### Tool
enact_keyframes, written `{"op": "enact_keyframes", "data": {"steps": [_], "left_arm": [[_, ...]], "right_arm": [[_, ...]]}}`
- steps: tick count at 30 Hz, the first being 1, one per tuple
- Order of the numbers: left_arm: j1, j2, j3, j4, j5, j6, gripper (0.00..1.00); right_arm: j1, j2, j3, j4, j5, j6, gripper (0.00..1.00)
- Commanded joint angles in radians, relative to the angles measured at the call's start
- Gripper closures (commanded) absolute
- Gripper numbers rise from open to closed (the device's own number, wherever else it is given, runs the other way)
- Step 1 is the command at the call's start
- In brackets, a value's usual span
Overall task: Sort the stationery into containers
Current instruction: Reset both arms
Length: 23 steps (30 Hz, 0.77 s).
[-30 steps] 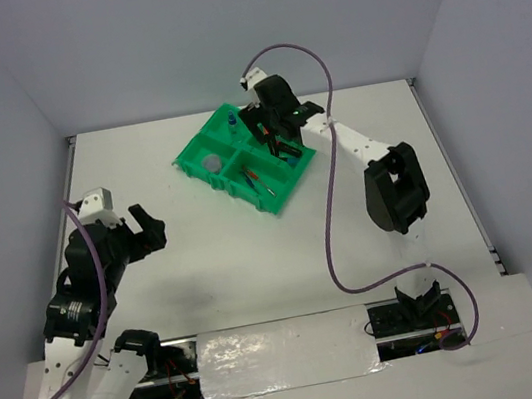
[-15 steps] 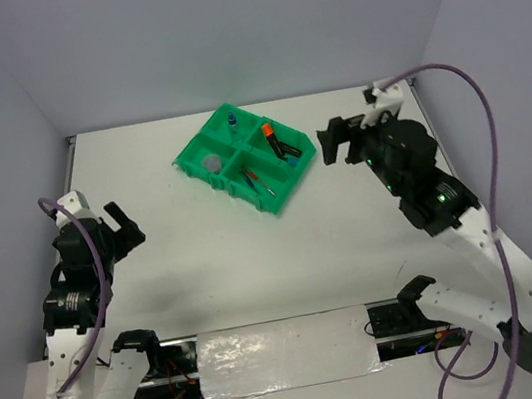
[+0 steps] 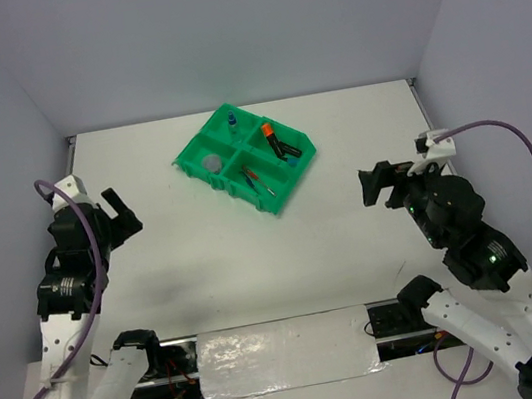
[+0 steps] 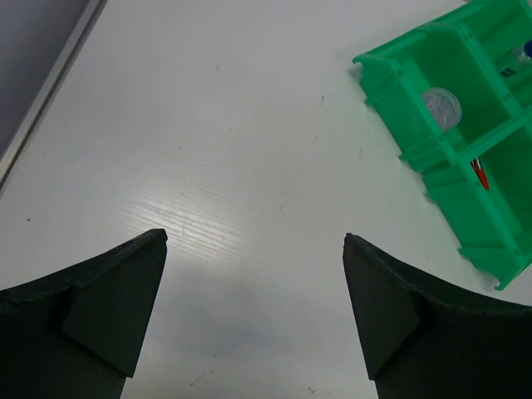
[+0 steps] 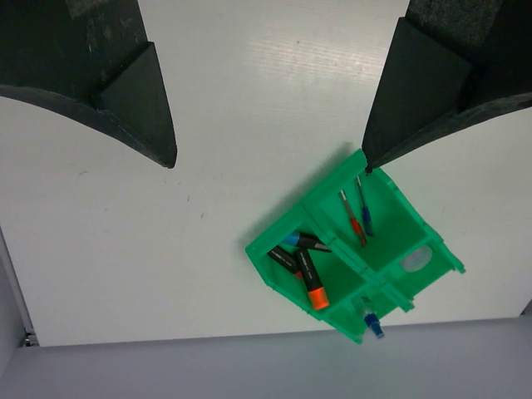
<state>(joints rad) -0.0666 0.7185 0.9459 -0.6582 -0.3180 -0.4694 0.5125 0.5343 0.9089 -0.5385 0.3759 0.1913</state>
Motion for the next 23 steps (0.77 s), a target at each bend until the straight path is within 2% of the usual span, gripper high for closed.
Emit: {"op": "enact_keyframes", "data": {"steps": [1,5,9,23], "left_arm": [[0.007,-0.005,0.031,0.009,-0.024,0.022,0.01],[0.007,-0.027,-0.041,0.029,-0.046,0.018,0.01],[0.002,-0.034,-0.050,0.038,-0.010,0.018,0.01],[-0.021,-0.050,-0.052,0.032,-0.027,0.011,0.01]], "right_arm": [[-0.003,-0.066,0.015,-0.055,0.034,0.013,0.00],[-0.002,-0.132,0.004,-0.086,0.070,0.013,0.00],[-0.003,-0.180,-0.013,-0.084,0.054,0.000,0.00],[-0.002,-0.143,-0.001,-0.072,0.043,0.014,0.00]]}}
